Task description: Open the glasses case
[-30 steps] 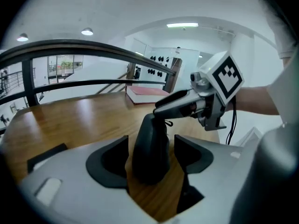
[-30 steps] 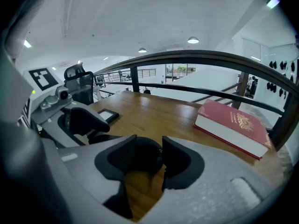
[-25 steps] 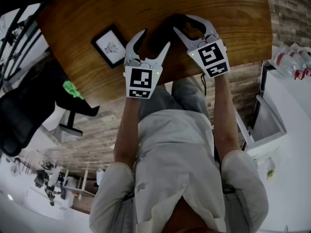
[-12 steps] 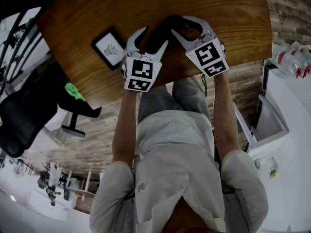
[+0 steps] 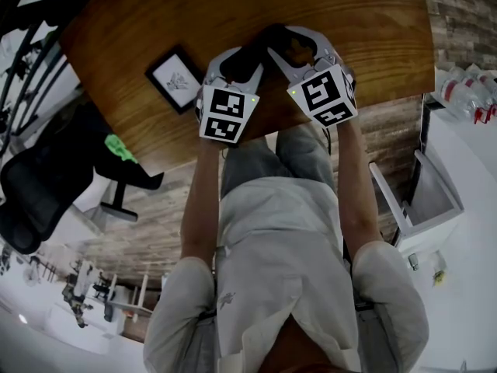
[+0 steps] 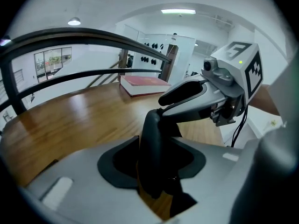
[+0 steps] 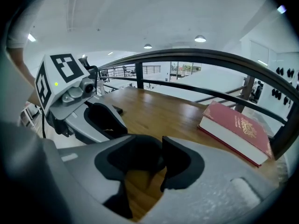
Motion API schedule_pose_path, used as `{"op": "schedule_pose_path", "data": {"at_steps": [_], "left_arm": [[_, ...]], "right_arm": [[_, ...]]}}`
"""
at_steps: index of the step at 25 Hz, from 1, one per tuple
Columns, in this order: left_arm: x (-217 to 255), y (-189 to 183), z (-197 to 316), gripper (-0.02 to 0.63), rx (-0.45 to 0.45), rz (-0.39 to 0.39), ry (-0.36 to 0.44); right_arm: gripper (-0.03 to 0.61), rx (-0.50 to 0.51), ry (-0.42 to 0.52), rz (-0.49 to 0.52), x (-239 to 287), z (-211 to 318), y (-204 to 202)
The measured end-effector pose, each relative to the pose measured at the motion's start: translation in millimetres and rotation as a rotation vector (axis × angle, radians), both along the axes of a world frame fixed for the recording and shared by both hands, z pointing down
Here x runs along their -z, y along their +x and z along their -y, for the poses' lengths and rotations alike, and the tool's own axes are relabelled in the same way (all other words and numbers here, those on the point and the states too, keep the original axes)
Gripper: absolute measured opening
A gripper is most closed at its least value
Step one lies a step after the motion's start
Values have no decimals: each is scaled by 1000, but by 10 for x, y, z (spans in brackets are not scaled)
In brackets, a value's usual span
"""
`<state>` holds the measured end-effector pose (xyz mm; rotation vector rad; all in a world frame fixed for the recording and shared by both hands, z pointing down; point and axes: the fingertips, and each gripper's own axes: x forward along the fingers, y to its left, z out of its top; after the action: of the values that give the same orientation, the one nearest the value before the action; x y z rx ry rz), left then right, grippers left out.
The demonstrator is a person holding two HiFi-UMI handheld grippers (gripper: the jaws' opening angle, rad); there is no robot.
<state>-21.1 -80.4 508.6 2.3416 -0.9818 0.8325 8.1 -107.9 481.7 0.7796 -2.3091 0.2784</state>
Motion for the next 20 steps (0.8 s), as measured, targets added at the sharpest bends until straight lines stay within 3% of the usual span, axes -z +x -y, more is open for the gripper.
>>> {"op": "schedule_pose_path", "data": {"at_steps": [11, 20], "left_arm": [[-20, -42, 3, 189, 68, -77, -65], [-35, -208, 109, 155, 123, -68, -55]], "right_arm": [[176, -17, -11, -80, -17, -65, 21], [175, 2, -17, -100, -32, -107, 23]]}}
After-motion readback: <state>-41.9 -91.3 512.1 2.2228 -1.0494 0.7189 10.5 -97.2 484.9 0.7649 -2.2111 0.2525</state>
